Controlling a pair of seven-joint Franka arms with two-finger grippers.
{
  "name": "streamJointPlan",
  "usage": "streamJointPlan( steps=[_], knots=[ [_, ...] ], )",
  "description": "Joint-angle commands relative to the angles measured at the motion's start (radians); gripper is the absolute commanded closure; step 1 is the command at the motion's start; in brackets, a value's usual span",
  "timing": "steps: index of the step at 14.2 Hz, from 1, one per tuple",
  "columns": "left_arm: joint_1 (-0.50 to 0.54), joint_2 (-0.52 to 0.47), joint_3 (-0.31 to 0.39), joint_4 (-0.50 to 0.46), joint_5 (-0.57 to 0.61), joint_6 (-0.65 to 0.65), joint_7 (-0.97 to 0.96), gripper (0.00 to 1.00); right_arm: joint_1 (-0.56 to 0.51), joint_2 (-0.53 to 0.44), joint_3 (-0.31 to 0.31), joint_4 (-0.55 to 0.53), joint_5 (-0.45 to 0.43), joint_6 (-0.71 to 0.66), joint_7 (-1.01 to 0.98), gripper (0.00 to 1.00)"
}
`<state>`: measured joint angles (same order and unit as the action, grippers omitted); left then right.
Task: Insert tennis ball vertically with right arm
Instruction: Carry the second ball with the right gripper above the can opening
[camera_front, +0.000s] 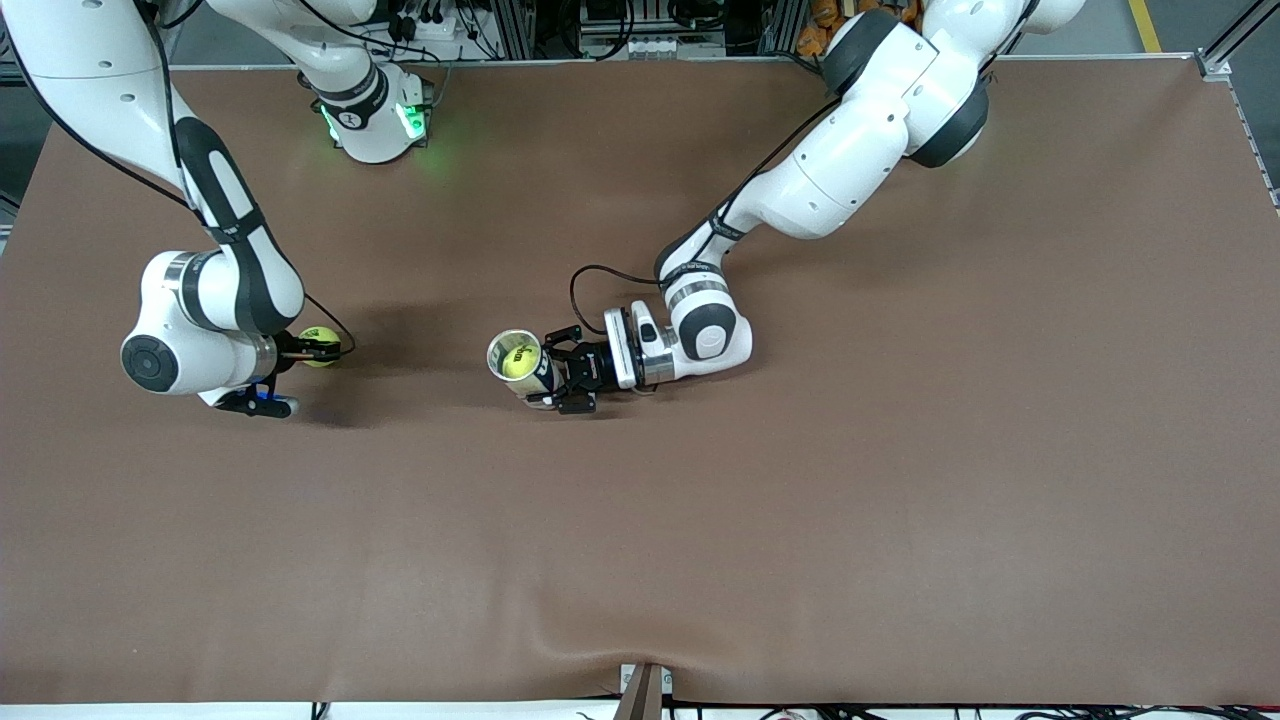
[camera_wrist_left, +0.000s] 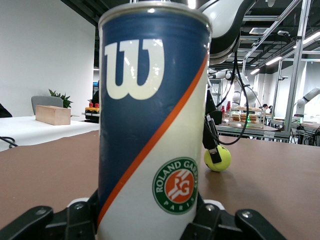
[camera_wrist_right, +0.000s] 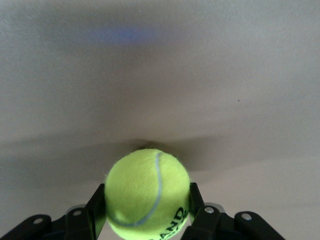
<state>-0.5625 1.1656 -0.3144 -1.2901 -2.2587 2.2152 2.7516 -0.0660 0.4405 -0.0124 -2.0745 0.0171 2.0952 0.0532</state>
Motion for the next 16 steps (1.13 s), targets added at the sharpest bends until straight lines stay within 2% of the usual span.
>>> streamJointPlan(
  steps=[1,4,6,10,12,16],
  knots=[
    [-0.01,0.023,0.005,0.009,-0.055,-0.009,0.141,0.37,-0.006,-0.048,0.015,0.058,0.012,-0.084,0.003,0.47],
    [-0.01,0.023,0.005,0.003,-0.056,-0.025,0.141,0.37,0.028,-0.046,0.015,0.323,0.012,-0.375,0.034,0.5],
    [-0.011,0.023,0.005,0.003,-0.056,-0.025,0.141,0.37,0.067,-0.046,0.015,0.44,0.012,-0.47,0.071,0.52],
    [-0.01,0.025,0.005,0.002,-0.056,-0.026,0.141,0.37,0.159,-0.055,0.019,0.53,0.029,-0.497,0.175,0.52],
    [-0.011,0.025,0.005,0.003,-0.056,-0.026,0.141,0.37,0.211,-0.054,0.017,0.571,0.094,-0.511,0.229,0.52],
    [-0.01,0.025,0.005,0.003,-0.056,-0.026,0.141,0.37,0.362,-0.045,0.017,0.605,0.13,-0.489,0.506,0.52]
  ],
)
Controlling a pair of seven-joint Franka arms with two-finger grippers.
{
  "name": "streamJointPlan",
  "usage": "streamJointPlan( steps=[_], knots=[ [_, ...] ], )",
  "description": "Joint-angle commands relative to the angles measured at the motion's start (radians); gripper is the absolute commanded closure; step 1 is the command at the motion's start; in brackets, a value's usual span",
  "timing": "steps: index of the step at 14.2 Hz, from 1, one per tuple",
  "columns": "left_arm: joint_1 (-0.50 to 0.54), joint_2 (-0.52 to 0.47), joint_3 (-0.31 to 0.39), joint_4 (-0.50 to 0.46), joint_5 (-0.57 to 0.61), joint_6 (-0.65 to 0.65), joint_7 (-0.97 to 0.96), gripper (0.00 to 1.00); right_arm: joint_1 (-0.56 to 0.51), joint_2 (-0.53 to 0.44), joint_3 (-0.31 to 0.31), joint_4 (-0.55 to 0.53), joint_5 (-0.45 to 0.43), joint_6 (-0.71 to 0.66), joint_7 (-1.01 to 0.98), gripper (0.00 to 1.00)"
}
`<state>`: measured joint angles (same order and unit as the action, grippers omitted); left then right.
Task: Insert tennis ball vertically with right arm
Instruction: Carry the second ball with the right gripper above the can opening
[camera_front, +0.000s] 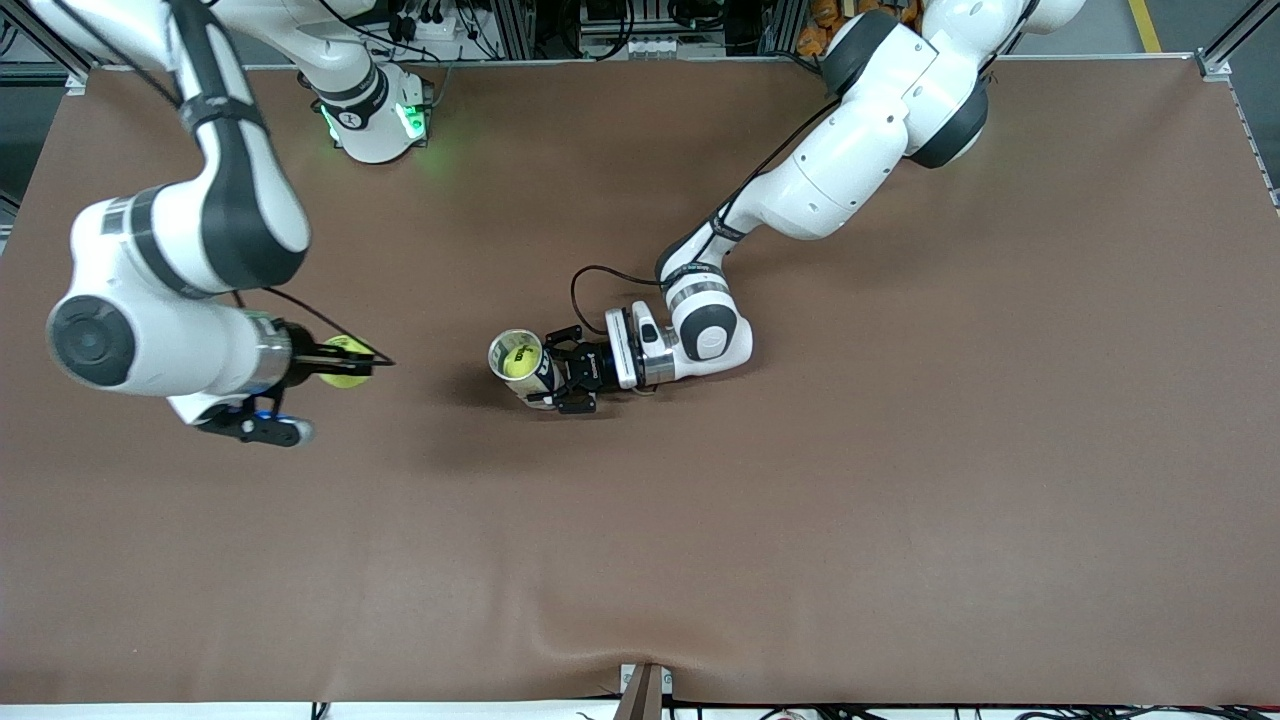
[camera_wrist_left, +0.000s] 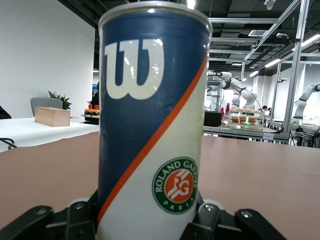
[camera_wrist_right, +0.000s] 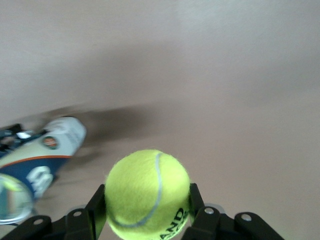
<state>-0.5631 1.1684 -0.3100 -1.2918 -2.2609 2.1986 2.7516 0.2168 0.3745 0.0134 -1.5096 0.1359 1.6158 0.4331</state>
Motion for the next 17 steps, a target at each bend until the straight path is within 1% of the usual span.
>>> streamJointPlan(
  steps=[1,3,5,7,10,13,14,15,16,17],
  knots=[
    [-0.011,0.022,0.0,0.003,-0.054,-0.01,0.141,0.37,0.119,0.021,-0.009,0.042,0.013,0.01,0.21,0.52],
    [-0.009,0.022,0.0,0.003,-0.054,-0.01,0.141,0.38,0.182,0.029,-0.009,0.042,0.017,0.061,0.332,0.52],
    [-0.011,0.022,0.0,0.005,-0.054,-0.01,0.141,0.38,0.213,0.034,-0.009,0.042,0.033,0.12,0.407,0.52],
    [-0.011,0.022,0.0,0.003,-0.054,-0.01,0.141,0.38,0.236,0.044,-0.009,0.042,0.059,0.138,0.432,0.52],
    [-0.011,0.022,0.0,0.003,-0.054,-0.01,0.141,0.38,0.268,0.063,-0.009,0.04,0.059,0.185,0.452,0.52],
    [-0.011,0.022,0.0,0.003,-0.054,-0.01,0.143,0.38,0.274,0.081,-0.01,0.039,0.059,0.194,0.452,0.52],
    [-0.011,0.022,0.0,0.003,-0.054,-0.01,0.141,0.38,0.274,0.092,-0.01,0.039,0.059,0.194,0.452,0.47],
    [-0.011,0.022,0.0,0.003,-0.054,-0.01,0.141,0.38,0.274,0.096,-0.009,0.039,0.06,0.196,0.452,0.26],
    [-0.011,0.022,0.0,0.003,-0.054,-0.01,0.141,0.38,0.277,0.096,-0.01,0.039,0.059,0.197,0.452,0.0],
    [-0.009,0.022,0.0,0.003,-0.054,-0.01,0.141,0.38,0.283,0.096,-0.009,0.039,0.059,0.197,0.452,0.0]
  ],
)
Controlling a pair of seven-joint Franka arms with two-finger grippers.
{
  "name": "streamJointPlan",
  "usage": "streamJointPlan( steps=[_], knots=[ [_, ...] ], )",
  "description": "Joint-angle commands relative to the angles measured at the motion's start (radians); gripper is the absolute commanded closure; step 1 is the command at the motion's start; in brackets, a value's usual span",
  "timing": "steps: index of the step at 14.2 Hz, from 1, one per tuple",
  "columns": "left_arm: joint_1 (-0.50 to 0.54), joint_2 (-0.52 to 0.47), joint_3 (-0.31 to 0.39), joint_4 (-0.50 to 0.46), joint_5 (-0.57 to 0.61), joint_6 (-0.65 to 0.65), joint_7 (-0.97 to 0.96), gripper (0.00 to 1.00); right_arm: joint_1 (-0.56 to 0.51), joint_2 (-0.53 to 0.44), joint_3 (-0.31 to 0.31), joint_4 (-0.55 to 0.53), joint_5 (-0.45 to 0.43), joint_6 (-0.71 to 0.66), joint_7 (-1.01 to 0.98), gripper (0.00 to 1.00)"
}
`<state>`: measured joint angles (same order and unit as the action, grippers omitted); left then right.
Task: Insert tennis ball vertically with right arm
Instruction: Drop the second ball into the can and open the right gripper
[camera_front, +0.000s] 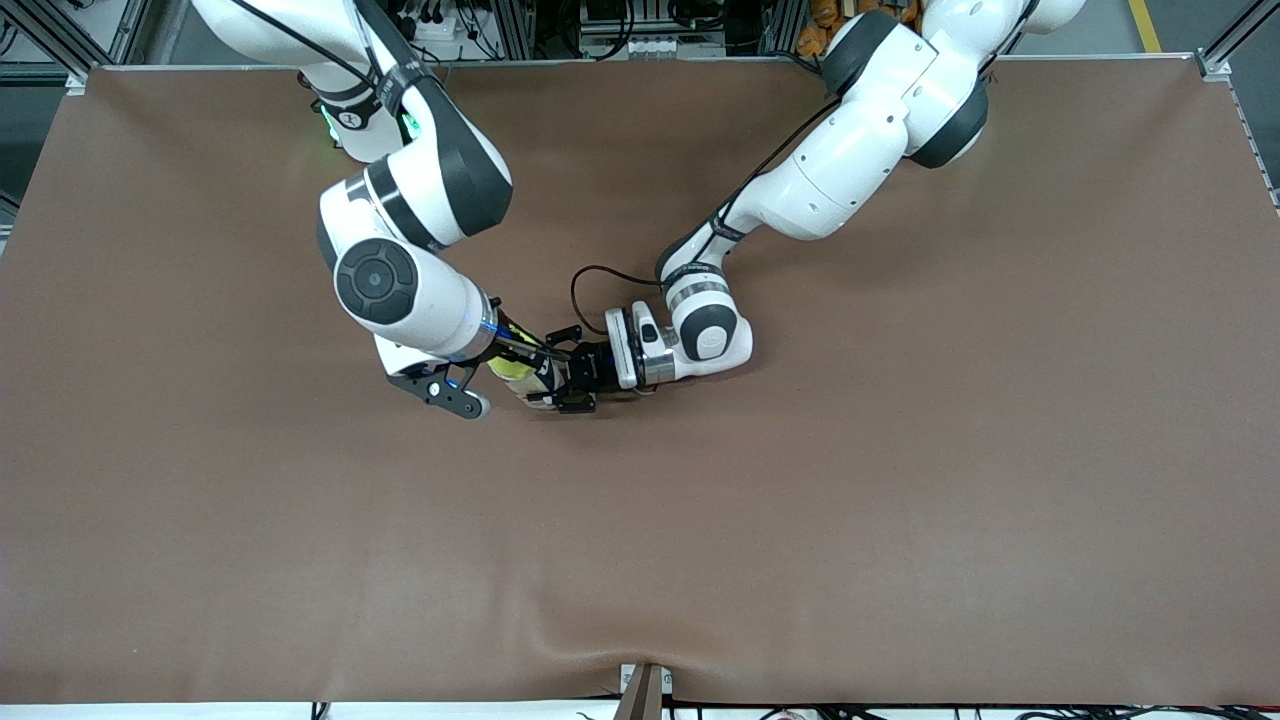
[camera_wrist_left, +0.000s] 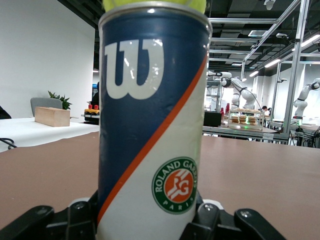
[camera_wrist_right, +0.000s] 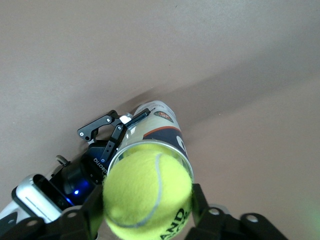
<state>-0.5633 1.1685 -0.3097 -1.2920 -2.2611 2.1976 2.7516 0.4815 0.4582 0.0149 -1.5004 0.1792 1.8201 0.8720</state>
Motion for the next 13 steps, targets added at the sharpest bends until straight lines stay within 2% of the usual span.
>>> streamJointPlan(
  steps=[1,7,8,13],
  knots=[
    [-0.01,0.022,0.0,0.003,-0.054,-0.009,0.141,0.37,0.019,0.013,-0.012,0.029,0.016,-0.008,0.015,0.0],
    [-0.009,0.017,0.0,0.003,-0.051,-0.013,0.141,0.3,0.003,0.004,-0.013,0.032,0.016,-0.012,0.007,0.0],
    [-0.009,0.017,0.0,0.003,-0.049,-0.013,0.141,0.01,-0.001,0.0,-0.015,0.034,0.016,-0.013,0.001,0.0],
    [-0.007,0.011,-0.002,0.002,-0.049,-0.015,0.132,0.0,-0.05,-0.027,-0.016,0.06,0.006,-0.019,-0.042,0.0]
  ],
)
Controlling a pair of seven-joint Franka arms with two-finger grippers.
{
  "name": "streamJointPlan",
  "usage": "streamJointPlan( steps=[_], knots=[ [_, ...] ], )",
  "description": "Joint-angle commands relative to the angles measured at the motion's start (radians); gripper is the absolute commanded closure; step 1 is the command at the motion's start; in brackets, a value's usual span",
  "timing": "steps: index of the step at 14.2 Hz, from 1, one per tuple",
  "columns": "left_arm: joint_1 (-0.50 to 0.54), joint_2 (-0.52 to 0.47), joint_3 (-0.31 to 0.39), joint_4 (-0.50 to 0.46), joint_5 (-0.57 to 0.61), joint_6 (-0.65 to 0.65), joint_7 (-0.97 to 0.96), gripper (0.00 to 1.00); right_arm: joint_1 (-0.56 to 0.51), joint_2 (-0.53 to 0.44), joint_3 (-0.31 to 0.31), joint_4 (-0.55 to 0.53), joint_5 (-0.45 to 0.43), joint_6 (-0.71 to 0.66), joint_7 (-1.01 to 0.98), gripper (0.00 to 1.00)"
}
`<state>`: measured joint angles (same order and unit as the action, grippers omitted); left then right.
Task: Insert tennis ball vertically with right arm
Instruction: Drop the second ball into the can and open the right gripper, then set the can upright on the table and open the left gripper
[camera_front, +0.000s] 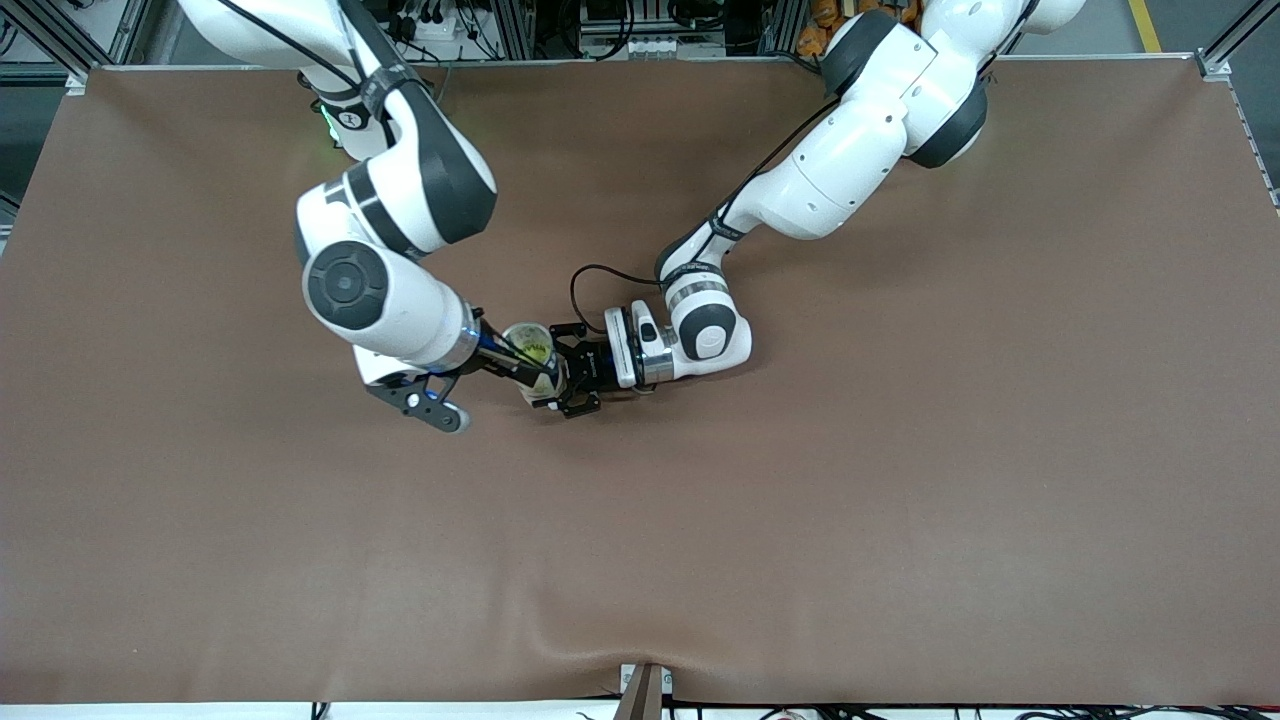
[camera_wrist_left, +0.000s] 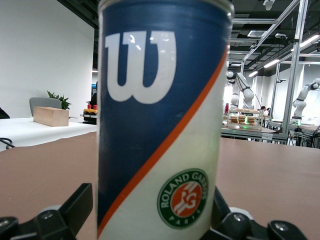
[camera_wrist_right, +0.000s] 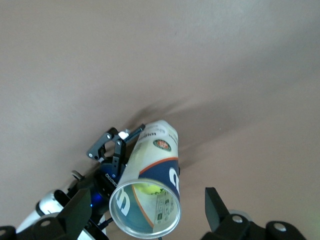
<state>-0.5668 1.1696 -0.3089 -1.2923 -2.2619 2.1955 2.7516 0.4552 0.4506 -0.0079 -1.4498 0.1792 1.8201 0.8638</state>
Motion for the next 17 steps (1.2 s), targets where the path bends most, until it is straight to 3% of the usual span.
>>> streamJointPlan(
  steps=[1,8,17],
  knots=[
    [-0.004,0.007,-0.003,-0.004,-0.048,-0.013,0.129,0.0,-0.039,-0.023,0.005,0.009,0.006,-0.03,-0.064,0.0],
    [0.015,-0.048,-0.018,-0.103,-0.047,-0.011,0.069,0.0,-0.156,-0.056,0.003,-0.001,0.005,-0.096,-0.278,0.0],
    [0.128,-0.266,-0.019,-0.399,0.001,-0.011,0.071,0.0,-0.187,-0.105,0.003,-0.032,-0.064,-0.123,-0.362,0.0]
  ],
)
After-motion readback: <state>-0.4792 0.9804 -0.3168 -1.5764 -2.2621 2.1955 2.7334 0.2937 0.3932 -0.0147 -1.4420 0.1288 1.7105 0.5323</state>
